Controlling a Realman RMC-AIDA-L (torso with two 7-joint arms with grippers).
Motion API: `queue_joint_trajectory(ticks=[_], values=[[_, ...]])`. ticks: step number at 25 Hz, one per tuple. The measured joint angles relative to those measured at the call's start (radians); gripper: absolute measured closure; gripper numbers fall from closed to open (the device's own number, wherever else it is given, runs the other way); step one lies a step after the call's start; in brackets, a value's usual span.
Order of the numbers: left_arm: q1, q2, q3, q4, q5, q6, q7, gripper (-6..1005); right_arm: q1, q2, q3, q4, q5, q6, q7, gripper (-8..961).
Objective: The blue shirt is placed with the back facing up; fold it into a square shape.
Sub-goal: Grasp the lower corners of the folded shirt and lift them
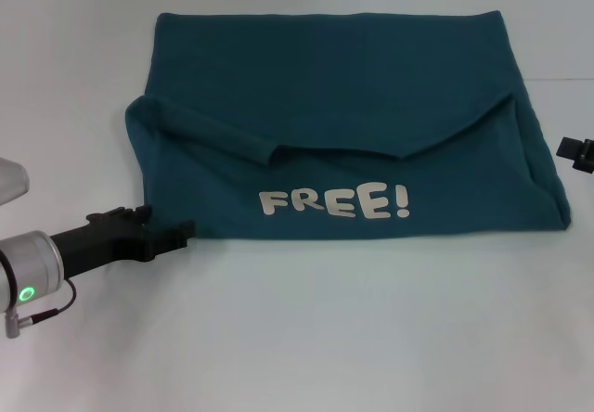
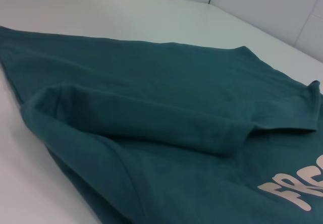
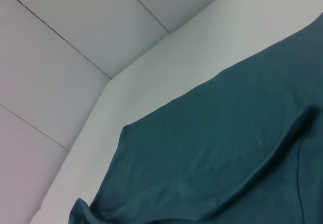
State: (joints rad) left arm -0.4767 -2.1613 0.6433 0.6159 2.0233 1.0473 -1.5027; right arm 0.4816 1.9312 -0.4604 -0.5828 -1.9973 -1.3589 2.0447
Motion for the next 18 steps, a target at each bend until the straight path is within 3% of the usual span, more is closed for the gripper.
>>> queue_joint_trajectory(ticks=[9, 18], values=[[-0.005, 0.0, -0.001, 0.007, 0.026, -0.001, -0.008, 291, -0.003, 0.001, 0.004, 0.0, 0.0, 0.004, 0.0, 378], [-0.008, 0.0, 0.0, 0.012, 0.036, -0.007, -0.02, 486, -0.008, 0.002, 0.005, 0.0, 0.0, 0.004, -0.001, 382]])
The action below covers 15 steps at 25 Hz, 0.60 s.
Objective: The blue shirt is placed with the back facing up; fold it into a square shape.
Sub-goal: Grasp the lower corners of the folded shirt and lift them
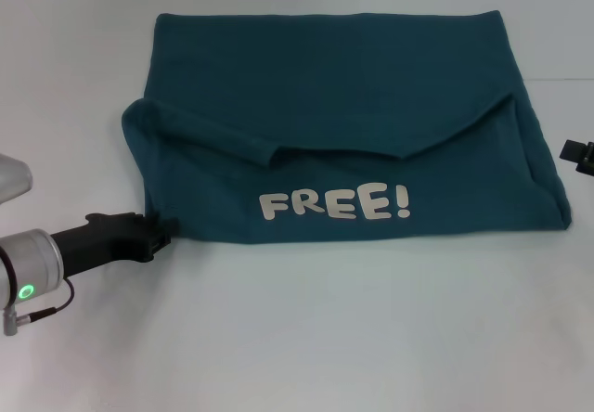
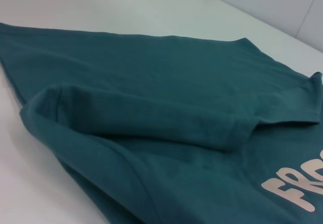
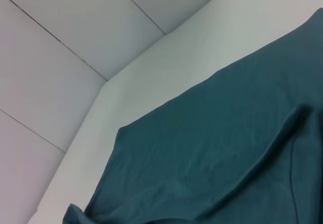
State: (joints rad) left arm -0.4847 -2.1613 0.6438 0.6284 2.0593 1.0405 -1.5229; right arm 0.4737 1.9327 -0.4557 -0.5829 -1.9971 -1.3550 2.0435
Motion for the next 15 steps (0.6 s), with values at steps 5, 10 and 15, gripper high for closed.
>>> queue_joint_trajectory(ticks=[5, 10, 15], values=[[-0.003, 0.0, 0.0, 0.002, 0.002, -0.006, -0.002, 671, -0.002, -0.003, -0.007, 0.0, -0.002, 0.001, 0.001, 384], [-0.009, 0.0, 0.001, 0.003, 0.002, -0.007, -0.008, 959, 0.003, -0.012, -0.009, 0.0, -0.047, 0.001, 0.001, 386], [-0.01, 0.0, 0.0, 0.013, 0.002, -0.003, -0.024, 978, 0.021, -0.016, -0.01, -0.005, -0.119, 0.028, 0.003, 388]])
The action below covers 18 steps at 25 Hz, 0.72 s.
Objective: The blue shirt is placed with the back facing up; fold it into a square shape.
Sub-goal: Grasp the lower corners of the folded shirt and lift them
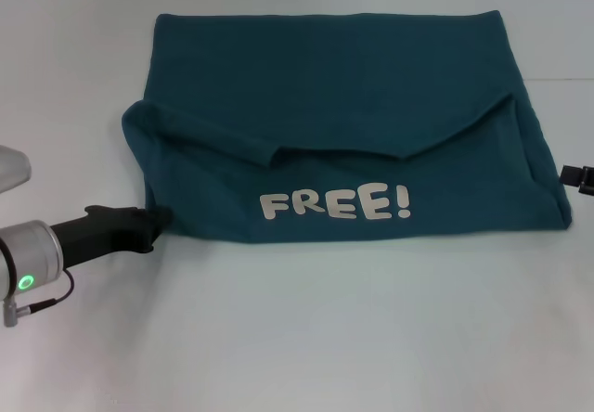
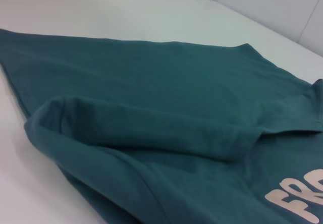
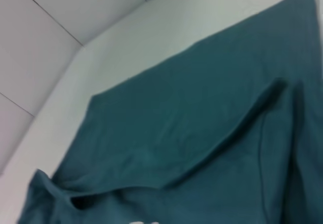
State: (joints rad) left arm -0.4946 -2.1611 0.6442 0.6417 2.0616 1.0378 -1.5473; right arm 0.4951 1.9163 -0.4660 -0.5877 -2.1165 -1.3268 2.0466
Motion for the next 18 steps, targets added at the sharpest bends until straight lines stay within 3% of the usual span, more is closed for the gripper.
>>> queue_joint_trajectory(ticks=[5, 10, 18], values=[[0.005, 0.001, 0.0, 0.022, 0.008, 0.017, -0.018, 977, 0.035, 0.005, -0.002, 0.002, -0.085, 0.048, 0.013, 390], [0.003, 0.002, 0.0, 0.026, 0.011, 0.034, -0.019, 976, 0.059, 0.032, -0.008, -0.002, -0.155, 0.126, 0.024, 392], [-0.015, 0.006, 0.001, 0.021, 0.012, 0.035, -0.025, 978, 0.073, 0.057, -0.061, 0.007, -0.159, 0.227, 0.024, 395]])
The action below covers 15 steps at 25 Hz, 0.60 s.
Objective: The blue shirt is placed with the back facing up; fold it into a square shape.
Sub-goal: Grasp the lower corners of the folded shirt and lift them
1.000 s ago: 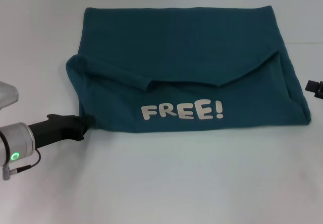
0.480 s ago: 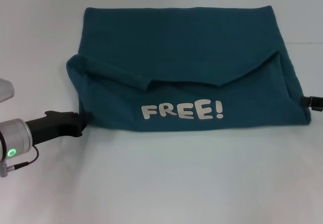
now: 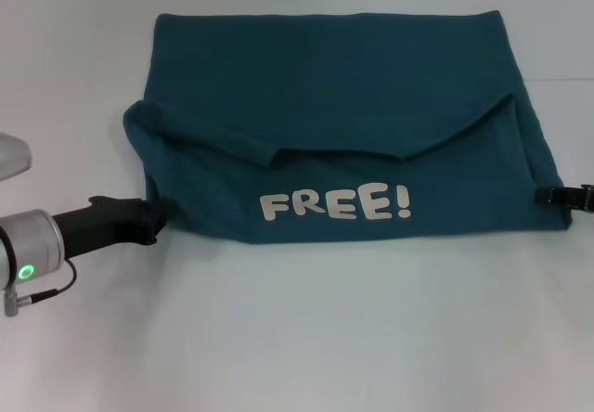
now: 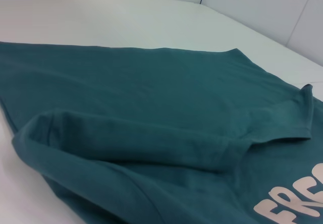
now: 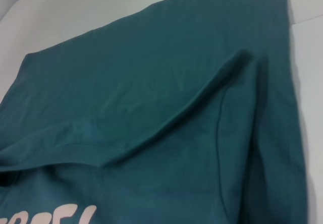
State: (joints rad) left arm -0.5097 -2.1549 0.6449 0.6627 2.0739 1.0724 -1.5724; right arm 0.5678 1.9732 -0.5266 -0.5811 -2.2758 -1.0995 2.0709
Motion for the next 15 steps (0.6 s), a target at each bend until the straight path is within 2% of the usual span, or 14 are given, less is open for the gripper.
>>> queue_joint_trajectory(ticks=[12, 15], values=[[-0.014, 0.001, 0.01, 0.002, 0.0, -0.009, -0.006, 978, 0.033, 0.007, -0.02, 0.054, -0.001, 0.027, -0.006, 400], [-0.014, 0.001, 0.01, 0.003, 0.0, -0.009, -0.006, 978, 0.027, 0.008, -0.028, 0.048, 0.0, 0.006, -0.004, 502]])
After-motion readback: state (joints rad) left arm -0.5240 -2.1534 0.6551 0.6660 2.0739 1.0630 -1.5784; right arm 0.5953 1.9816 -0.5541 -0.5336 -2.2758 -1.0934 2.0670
